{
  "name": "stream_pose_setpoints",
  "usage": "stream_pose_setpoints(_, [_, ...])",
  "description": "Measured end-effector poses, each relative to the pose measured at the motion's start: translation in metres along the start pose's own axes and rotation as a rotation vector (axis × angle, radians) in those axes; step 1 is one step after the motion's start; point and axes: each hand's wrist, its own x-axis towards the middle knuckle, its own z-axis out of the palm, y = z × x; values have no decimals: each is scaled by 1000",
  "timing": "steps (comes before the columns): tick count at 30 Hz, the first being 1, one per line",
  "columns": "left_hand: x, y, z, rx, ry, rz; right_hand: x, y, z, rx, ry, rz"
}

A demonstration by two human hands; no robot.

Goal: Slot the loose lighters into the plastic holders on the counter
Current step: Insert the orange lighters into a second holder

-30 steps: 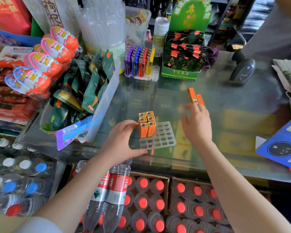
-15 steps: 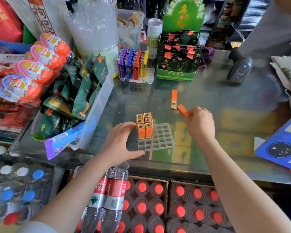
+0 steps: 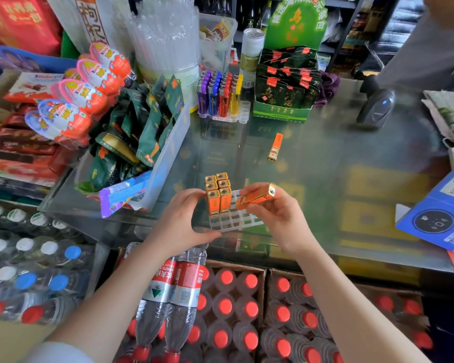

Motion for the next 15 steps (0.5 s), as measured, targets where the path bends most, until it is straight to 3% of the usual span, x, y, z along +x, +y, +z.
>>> stream_pose_setpoints(9, [-9,-4,-5,-20,-9,-20,-9,5,34,-266,66,21])
stream_pose_setpoints(15, [-9,-7,-4,-36,-1,-1,-10,6,45,-569,-1,-190])
